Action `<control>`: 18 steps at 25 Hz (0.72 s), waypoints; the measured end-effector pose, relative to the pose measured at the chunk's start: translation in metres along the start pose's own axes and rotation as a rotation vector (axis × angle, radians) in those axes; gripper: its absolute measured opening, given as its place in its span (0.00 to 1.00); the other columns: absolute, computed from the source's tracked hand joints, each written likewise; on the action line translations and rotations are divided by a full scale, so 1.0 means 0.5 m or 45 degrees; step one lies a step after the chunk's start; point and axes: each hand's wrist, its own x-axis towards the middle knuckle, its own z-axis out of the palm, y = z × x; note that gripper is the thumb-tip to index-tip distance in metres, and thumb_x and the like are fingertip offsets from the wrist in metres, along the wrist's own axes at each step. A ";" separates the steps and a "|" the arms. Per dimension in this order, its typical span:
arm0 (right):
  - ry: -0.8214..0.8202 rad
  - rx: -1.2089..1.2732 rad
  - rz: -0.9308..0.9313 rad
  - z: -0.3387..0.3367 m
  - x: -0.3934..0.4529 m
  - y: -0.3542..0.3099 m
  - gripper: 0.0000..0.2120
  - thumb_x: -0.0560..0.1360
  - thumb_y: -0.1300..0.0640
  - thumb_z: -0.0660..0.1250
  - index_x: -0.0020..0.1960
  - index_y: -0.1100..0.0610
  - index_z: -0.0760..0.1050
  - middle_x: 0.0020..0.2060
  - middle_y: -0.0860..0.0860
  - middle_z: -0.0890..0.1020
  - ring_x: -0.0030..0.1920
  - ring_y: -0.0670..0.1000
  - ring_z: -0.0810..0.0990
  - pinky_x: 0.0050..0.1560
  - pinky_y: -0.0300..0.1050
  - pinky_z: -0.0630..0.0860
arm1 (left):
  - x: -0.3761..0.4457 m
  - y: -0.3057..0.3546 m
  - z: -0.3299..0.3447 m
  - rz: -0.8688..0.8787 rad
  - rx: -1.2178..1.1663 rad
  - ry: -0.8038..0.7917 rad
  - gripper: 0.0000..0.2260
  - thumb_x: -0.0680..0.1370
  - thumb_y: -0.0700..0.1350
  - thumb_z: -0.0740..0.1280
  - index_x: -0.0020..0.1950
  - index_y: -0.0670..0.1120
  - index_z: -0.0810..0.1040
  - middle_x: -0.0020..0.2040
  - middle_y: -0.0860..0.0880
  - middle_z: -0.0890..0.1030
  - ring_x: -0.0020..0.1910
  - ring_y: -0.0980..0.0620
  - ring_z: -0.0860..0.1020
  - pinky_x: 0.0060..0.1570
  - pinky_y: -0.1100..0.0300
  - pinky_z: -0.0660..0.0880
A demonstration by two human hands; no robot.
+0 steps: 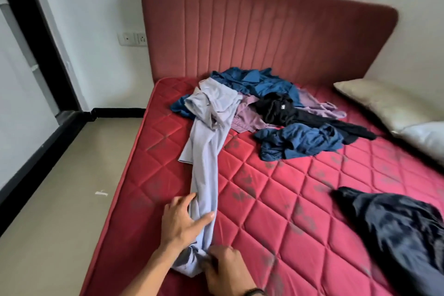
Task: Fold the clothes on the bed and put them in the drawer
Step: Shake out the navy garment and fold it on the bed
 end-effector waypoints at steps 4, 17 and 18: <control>0.024 0.063 0.003 -0.054 0.036 0.000 0.15 0.71 0.55 0.60 0.53 0.50 0.82 0.50 0.53 0.86 0.53 0.53 0.81 0.55 0.46 0.75 | -0.042 0.003 -0.005 0.334 0.062 0.278 0.36 0.72 0.74 0.61 0.71 0.52 0.77 0.64 0.45 0.79 0.60 0.40 0.78 0.60 0.44 0.74; 0.700 -0.672 0.702 -0.488 0.522 0.523 0.37 0.71 0.48 0.71 0.77 0.43 0.62 0.78 0.58 0.61 0.74 0.66 0.62 0.68 0.63 0.65 | 0.675 -0.053 0.073 -0.103 0.691 0.152 0.27 0.80 0.70 0.50 0.77 0.62 0.61 0.82 0.47 0.54 0.81 0.33 0.48 0.70 0.20 0.47; 0.678 -0.586 0.678 -0.494 0.523 0.567 0.32 0.70 0.48 0.68 0.74 0.48 0.69 0.73 0.59 0.69 0.71 0.66 0.68 0.66 0.60 0.68 | 0.737 -0.089 0.062 -0.181 0.663 0.191 0.32 0.77 0.74 0.48 0.77 0.62 0.60 0.82 0.45 0.54 0.80 0.31 0.50 0.70 0.20 0.49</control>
